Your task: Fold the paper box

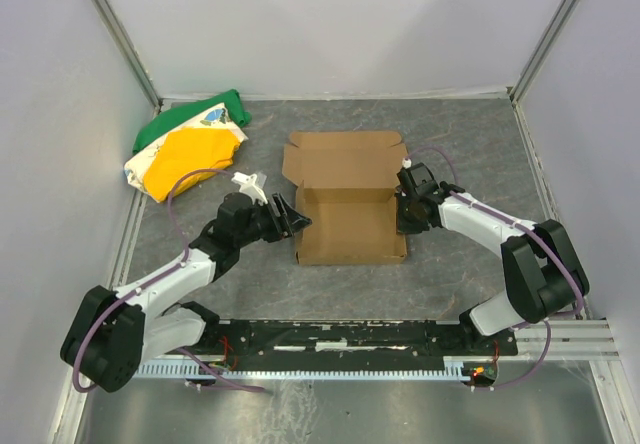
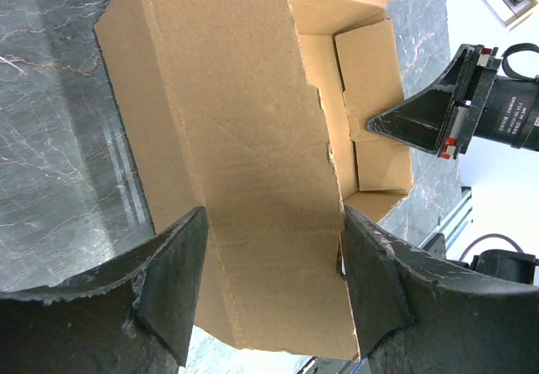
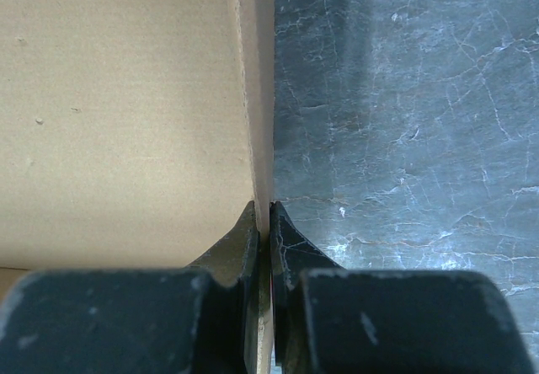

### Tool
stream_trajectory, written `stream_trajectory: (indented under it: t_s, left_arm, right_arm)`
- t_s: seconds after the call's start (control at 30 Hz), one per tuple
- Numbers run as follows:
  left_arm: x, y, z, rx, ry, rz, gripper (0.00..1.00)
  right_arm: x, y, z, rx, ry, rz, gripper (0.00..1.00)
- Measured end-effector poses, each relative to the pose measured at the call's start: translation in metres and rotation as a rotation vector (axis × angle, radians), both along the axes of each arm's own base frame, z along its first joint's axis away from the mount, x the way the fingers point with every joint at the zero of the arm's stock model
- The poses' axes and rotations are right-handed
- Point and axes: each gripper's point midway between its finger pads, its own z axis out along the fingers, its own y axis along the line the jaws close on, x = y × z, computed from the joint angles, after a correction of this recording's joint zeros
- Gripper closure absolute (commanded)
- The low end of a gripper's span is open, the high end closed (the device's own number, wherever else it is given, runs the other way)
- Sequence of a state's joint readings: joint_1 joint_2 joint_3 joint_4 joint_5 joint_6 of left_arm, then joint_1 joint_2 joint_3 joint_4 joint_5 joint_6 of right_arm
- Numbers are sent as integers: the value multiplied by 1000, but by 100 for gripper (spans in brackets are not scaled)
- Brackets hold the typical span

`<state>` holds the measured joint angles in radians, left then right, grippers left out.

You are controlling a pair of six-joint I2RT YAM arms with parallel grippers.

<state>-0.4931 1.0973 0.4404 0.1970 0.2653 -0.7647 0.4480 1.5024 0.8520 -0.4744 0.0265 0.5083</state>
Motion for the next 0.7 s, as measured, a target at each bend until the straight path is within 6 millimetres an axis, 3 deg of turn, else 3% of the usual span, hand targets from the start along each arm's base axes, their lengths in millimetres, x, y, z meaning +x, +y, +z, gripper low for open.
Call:
stream_trajectory:
  t_s: [0.5,0.7]
  left_arm:
    - [-4,2,-5,-2,15,7,26]
    - [-8,6,0,1,11,16,15]
  right_arm:
    - [0,0,0,0,0,3,92]
    - [0,0,0,-3,0,7,92]
